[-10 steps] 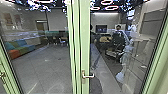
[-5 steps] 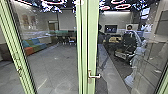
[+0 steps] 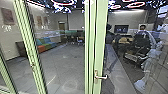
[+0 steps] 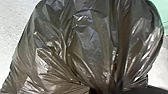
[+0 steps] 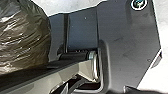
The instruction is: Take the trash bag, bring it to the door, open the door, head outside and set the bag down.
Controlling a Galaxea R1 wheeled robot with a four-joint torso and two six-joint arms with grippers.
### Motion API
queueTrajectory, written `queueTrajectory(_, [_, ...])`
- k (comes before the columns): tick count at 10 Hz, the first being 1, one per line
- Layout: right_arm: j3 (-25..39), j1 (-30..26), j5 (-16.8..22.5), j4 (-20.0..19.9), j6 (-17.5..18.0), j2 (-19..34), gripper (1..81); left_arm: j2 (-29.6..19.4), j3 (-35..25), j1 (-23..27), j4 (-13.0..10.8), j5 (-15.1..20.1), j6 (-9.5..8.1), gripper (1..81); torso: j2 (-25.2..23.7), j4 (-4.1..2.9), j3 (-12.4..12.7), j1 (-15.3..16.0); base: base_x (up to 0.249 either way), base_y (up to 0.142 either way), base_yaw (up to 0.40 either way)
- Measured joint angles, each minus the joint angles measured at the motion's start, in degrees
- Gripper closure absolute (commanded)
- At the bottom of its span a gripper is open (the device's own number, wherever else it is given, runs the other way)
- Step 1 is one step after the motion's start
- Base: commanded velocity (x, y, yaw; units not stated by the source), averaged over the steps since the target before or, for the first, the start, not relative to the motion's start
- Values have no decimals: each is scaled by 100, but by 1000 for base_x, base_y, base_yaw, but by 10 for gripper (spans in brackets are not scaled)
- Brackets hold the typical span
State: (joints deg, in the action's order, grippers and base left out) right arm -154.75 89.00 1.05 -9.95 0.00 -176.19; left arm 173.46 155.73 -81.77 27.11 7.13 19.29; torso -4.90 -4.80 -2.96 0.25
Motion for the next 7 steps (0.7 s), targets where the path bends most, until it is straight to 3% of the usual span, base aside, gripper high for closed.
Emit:
queueTrajectory(2, [0,-13,-26,-2,0,4,10,2,0,2,1,-5,-2,811,0,0,0,0,0,83,0])
queueTrajectory(7, [491,20,-105,0,0,240,10,-55,0,7,4,13,0,811,0,0,0,-2,0,0,0])
